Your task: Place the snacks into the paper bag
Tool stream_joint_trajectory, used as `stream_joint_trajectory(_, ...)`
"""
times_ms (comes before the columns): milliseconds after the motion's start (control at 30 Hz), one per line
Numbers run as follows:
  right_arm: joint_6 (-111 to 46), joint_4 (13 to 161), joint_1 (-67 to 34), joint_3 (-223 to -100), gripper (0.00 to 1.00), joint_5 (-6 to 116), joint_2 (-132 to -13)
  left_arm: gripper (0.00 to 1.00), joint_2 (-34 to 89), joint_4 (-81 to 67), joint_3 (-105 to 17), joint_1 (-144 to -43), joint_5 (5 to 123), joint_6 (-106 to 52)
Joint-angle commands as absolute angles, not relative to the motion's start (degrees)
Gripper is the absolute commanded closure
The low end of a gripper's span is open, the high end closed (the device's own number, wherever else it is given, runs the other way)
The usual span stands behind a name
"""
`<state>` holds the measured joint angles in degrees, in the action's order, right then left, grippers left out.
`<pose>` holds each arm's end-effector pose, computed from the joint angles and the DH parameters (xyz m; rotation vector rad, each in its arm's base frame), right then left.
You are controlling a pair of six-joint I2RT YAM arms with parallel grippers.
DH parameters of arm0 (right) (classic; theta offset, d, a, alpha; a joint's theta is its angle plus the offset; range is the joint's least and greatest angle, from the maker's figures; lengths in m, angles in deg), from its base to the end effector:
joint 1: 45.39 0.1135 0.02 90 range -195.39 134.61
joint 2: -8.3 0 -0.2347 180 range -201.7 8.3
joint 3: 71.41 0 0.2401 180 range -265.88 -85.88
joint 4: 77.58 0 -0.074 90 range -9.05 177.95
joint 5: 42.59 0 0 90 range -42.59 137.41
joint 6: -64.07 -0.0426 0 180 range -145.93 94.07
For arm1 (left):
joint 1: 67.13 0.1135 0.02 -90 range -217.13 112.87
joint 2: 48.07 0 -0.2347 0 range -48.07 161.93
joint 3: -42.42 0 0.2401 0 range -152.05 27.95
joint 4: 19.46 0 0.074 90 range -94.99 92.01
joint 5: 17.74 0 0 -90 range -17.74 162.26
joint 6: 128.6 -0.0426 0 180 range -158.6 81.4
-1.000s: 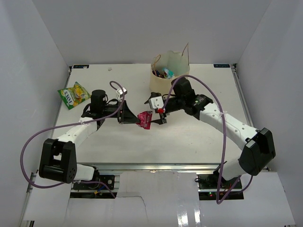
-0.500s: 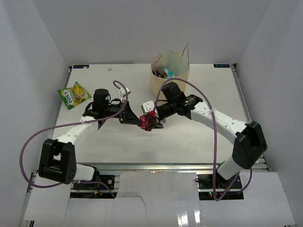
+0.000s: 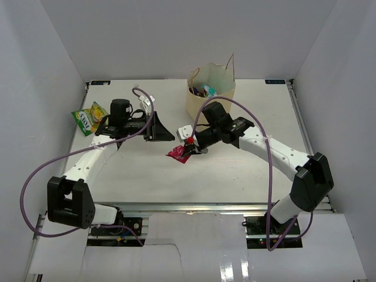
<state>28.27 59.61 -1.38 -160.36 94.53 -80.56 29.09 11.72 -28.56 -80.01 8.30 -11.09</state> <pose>0.2164 0.2525 0.2787 -1.8724 1.0849 0.8406 0.2646 -0.0998 0.2602 0.3827 2.2045 -1.6178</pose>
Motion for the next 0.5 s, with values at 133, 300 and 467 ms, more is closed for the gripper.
stream_joint_trajectory(133,6.94,71.22,-7.5,-166.65,0.92,89.21,-72.58,0.16,19.44,20.05,-36.3,-76.88,45.98,-18.04)
stream_joint_trajectory(300,-11.84,82.05,-14.08,-174.8,0.92,69.18,-71.59,0.03,16.27,20.14,-34.1,-76.18,64.68,-14.17)
stream_joint_trajectory(467,-17.31,84.25,-19.19,-177.12,0.92,55.69,-74.32,0.03,18.72,20.93,-35.06,-75.57,71.37,-12.76)
